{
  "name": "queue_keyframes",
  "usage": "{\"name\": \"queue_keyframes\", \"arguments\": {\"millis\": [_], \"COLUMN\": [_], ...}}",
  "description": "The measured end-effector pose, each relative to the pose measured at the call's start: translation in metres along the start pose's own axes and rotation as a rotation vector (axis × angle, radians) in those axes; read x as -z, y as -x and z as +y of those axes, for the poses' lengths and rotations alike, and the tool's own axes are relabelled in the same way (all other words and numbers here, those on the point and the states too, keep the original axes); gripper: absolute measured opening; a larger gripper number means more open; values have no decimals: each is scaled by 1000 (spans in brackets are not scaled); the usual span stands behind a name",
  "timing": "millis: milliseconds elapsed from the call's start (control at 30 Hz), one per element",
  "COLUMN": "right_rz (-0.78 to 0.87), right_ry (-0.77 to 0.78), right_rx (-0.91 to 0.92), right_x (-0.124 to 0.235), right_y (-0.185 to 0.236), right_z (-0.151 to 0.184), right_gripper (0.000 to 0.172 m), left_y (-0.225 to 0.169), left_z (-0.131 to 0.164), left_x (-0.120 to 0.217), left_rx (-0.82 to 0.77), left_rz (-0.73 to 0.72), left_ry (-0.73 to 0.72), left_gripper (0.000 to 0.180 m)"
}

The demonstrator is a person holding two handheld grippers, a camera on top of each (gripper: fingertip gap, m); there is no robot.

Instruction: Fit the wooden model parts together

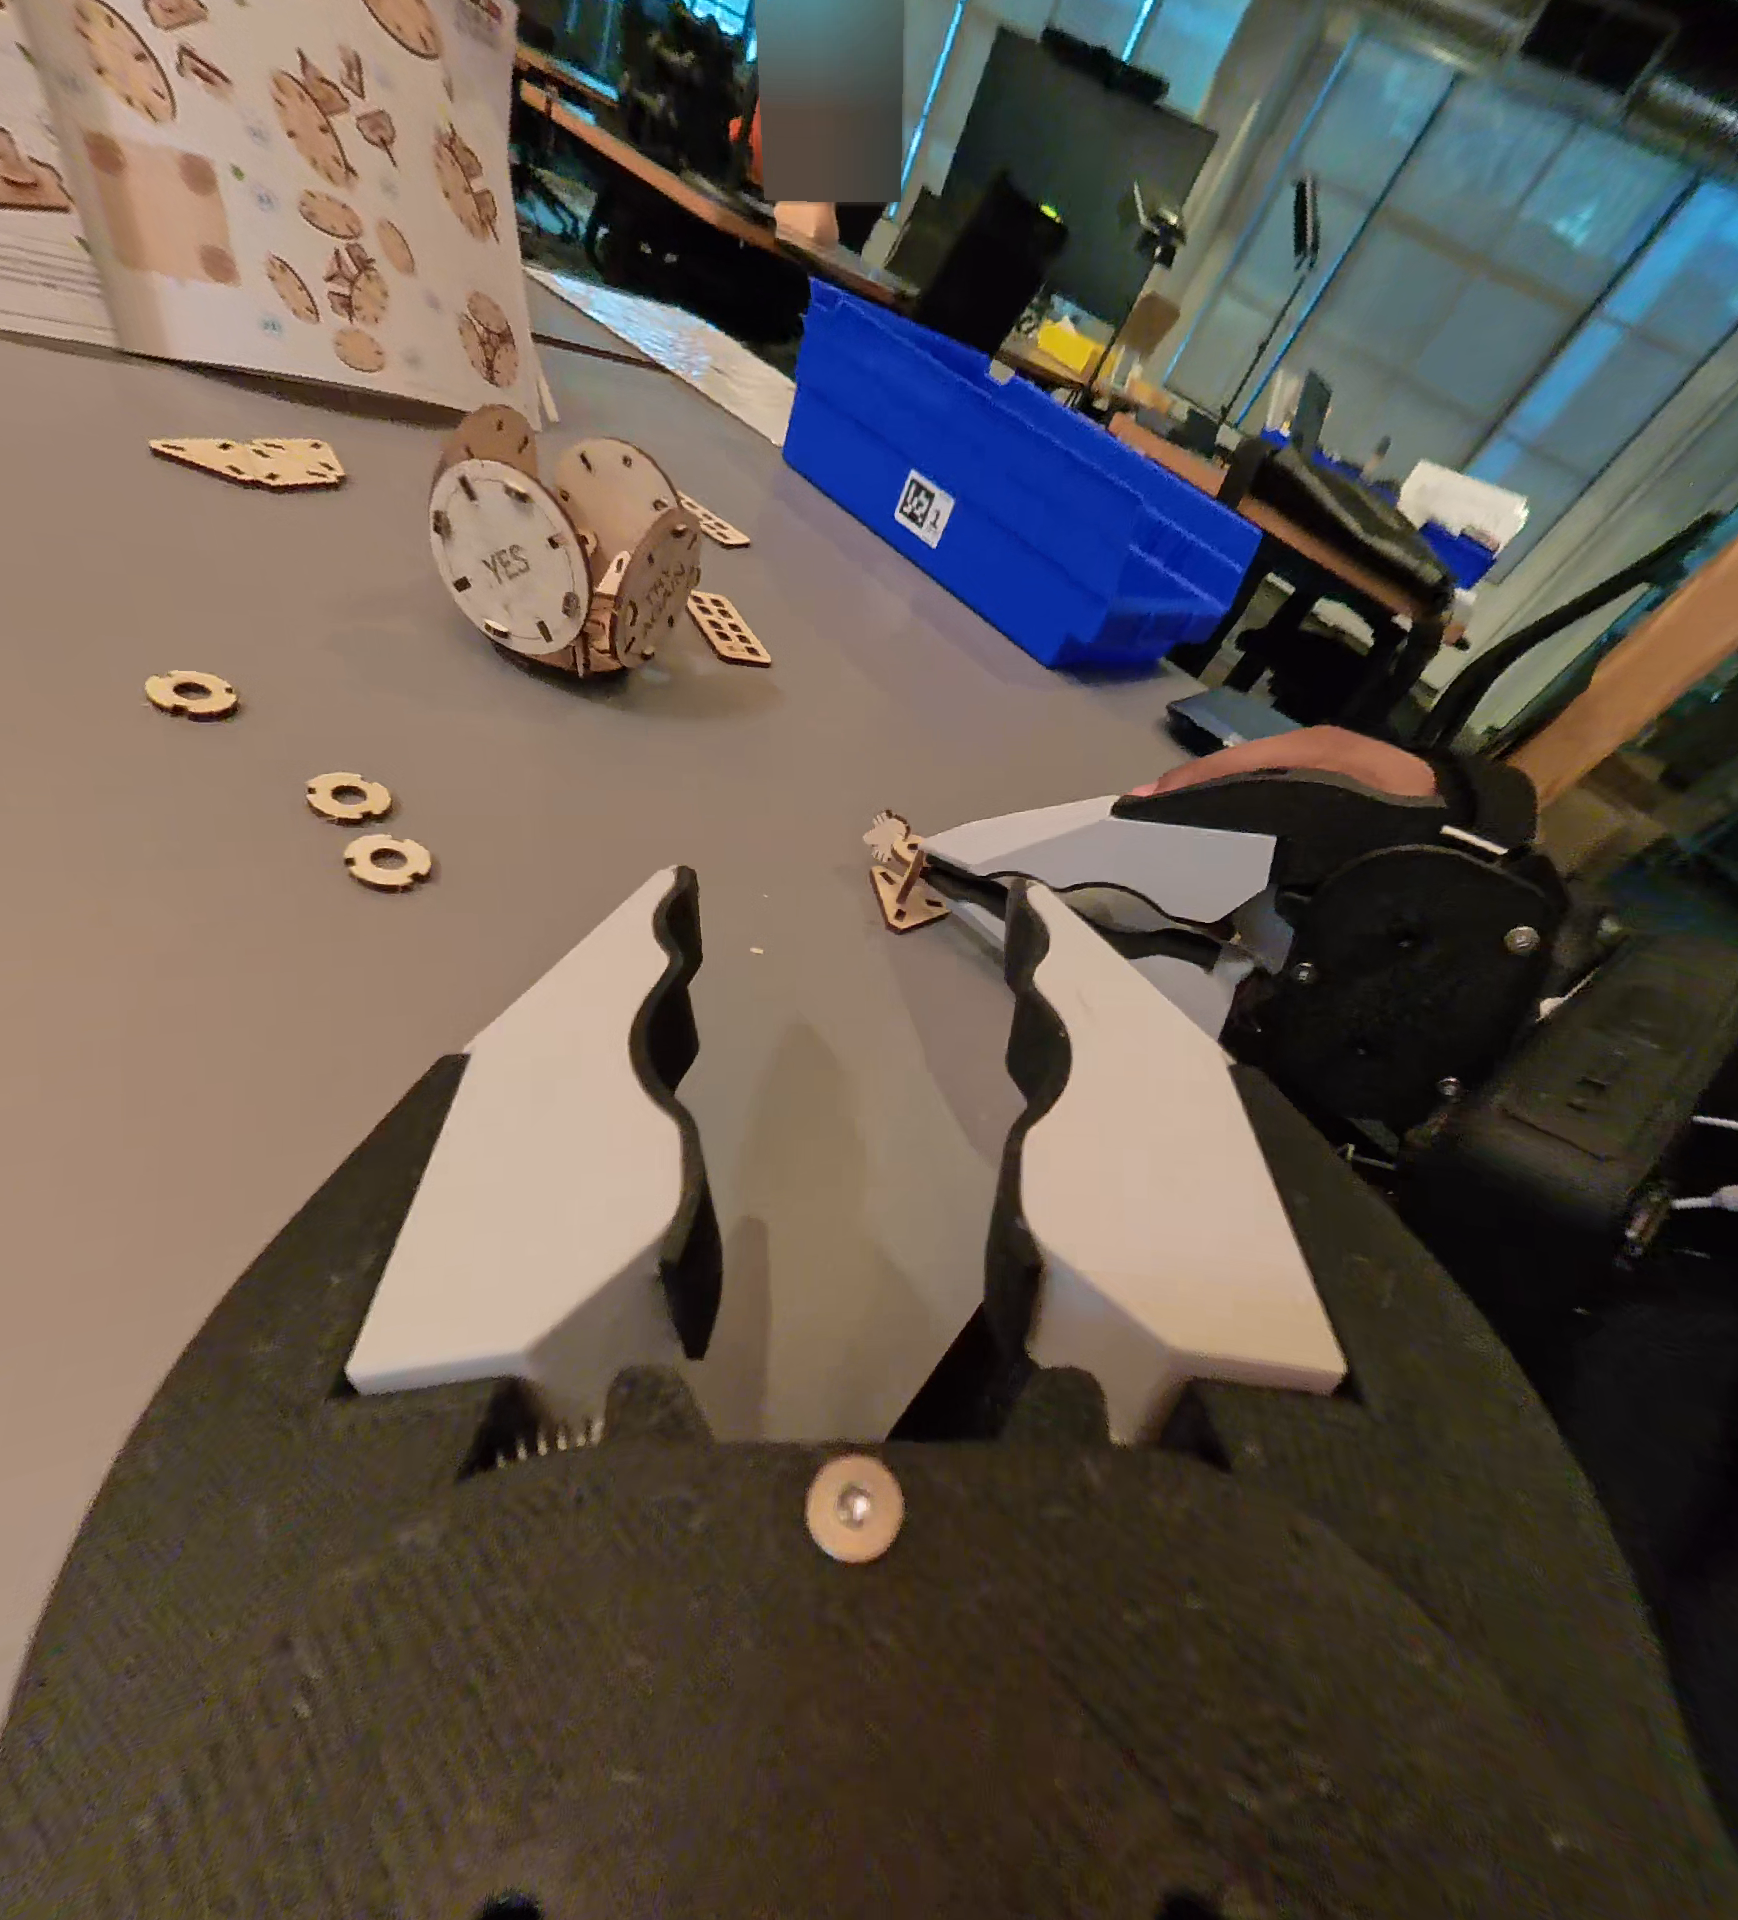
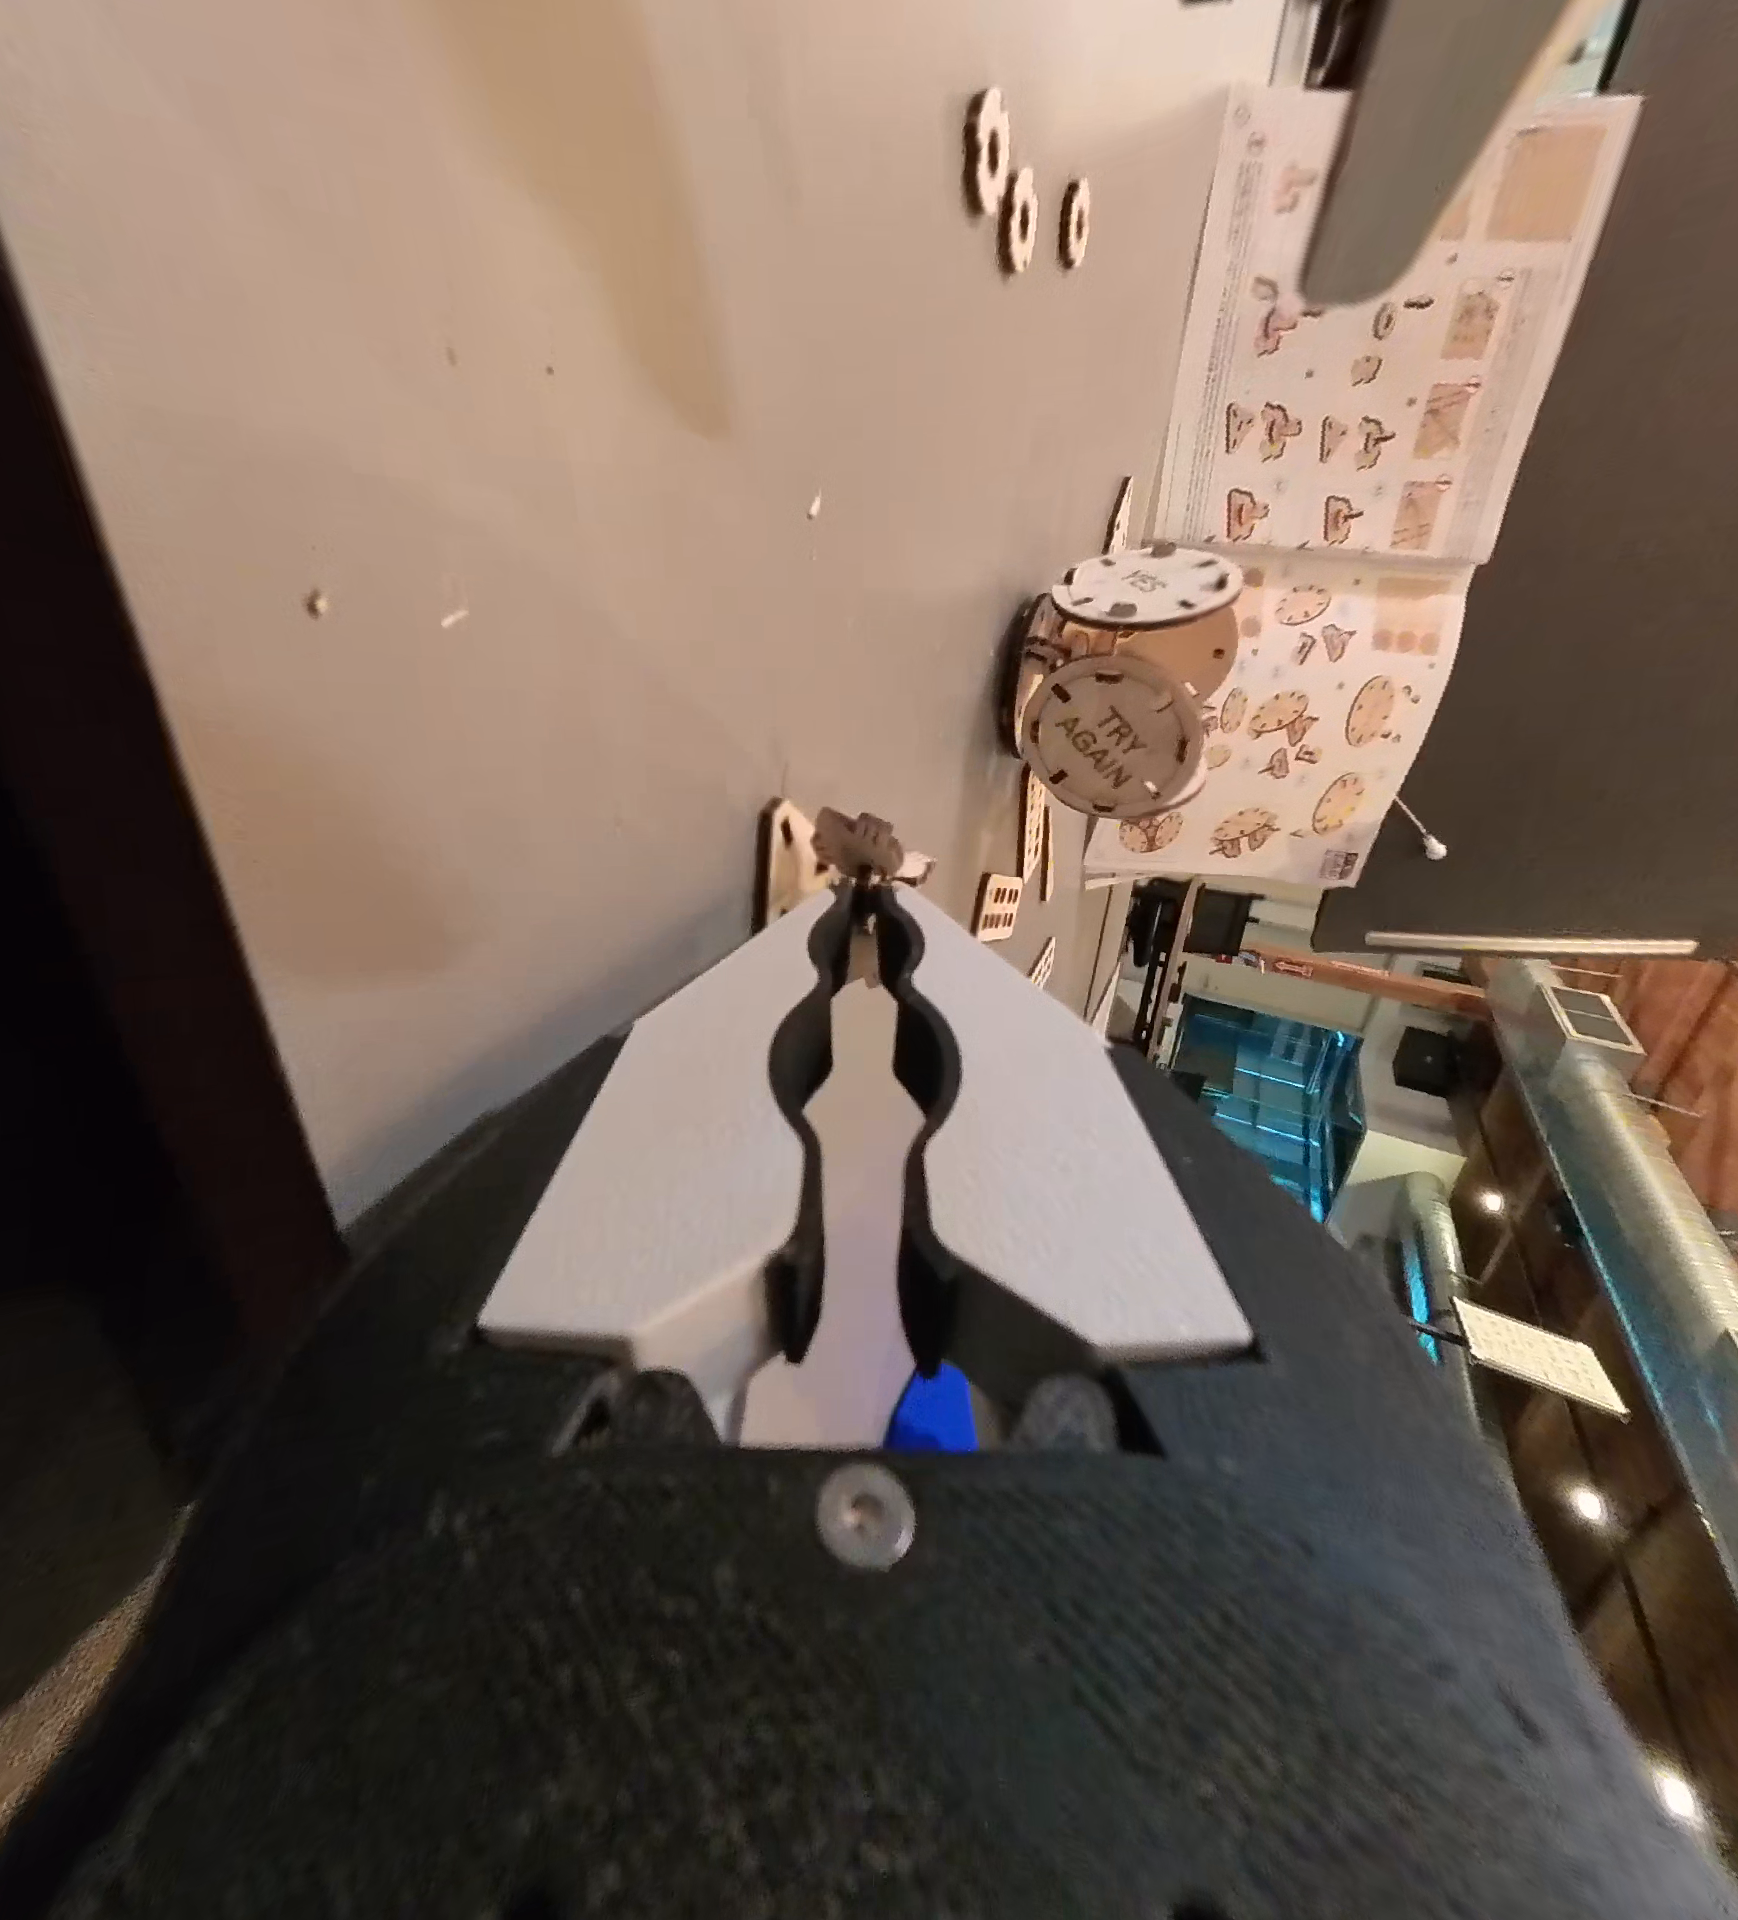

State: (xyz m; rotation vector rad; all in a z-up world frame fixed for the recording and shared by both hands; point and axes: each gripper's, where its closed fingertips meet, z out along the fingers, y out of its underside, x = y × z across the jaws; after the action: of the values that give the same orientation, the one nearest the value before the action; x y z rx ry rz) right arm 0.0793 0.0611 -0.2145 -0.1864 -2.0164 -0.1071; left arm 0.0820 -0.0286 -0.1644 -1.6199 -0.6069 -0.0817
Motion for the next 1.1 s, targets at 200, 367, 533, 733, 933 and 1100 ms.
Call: {"name": "queue_keyframes", "arguments": {"millis": [200,367,533,733,933,1100], "right_rz": [0,3,-10,-15,-24,-26], "right_ry": [16,8,9,5,7,8], "right_rx": [8,-5,-14,-12,-20,-15], "right_x": [-1,2,3,3,3,6], "right_y": [4,0,3,6,6,5], "right_z": [-3,-4,-3,-4,-5,-3], "right_gripper": [3,3,3,5,9,15], "left_y": [0,-1,0,0,0,0], "left_z": [4,4,4,5,5,4], "left_x": [-1,-2,-2,-2,-2,-2], "left_rx": [25,25,38,29,30,32], "left_rz": [27,29,33,28,29,30], "left_ry": [7,9,8,12,8,7], "left_gripper": [58,58,58,58,58,58]}}
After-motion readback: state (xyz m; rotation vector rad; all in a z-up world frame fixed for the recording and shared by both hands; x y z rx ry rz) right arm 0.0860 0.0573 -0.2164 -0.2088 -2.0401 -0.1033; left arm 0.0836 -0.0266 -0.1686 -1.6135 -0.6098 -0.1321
